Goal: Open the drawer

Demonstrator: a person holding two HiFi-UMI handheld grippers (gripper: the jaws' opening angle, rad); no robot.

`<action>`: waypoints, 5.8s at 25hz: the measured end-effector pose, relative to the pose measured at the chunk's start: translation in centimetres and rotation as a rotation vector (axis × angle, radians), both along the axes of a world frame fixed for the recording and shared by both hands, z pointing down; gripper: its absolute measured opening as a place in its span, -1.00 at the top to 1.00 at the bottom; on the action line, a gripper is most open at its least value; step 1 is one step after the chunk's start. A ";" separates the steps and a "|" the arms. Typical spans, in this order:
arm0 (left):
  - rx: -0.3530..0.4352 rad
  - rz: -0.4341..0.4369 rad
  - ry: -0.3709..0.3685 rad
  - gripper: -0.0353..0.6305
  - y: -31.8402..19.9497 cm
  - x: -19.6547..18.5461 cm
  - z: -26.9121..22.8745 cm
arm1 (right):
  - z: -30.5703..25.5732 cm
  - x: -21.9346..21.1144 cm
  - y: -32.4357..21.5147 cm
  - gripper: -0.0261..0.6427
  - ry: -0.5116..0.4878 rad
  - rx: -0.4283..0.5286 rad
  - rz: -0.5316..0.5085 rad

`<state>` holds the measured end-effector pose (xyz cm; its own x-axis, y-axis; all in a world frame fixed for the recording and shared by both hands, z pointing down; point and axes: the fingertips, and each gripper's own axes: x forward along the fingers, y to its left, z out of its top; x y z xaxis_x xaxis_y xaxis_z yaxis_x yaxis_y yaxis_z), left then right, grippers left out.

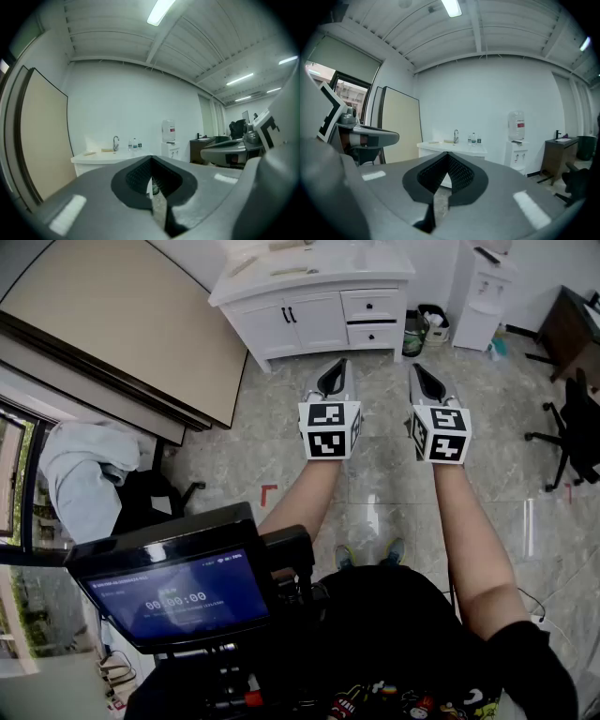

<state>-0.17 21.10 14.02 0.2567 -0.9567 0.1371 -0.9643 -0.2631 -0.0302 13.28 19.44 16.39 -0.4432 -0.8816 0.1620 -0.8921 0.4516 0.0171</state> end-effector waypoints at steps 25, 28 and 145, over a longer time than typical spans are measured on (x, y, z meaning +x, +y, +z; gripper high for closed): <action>-0.032 0.040 0.013 0.89 -19.6 0.5 5.1 | 5.1 -2.2 -18.3 0.86 0.005 -0.019 -0.030; -0.047 0.101 0.016 0.89 -27.0 -0.7 5.1 | 5.4 -4.1 -24.8 0.86 0.006 -0.034 0.020; 0.038 0.082 0.057 0.89 -54.9 -6.2 3.2 | 0.5 -8.3 -53.1 0.85 -0.012 0.093 0.116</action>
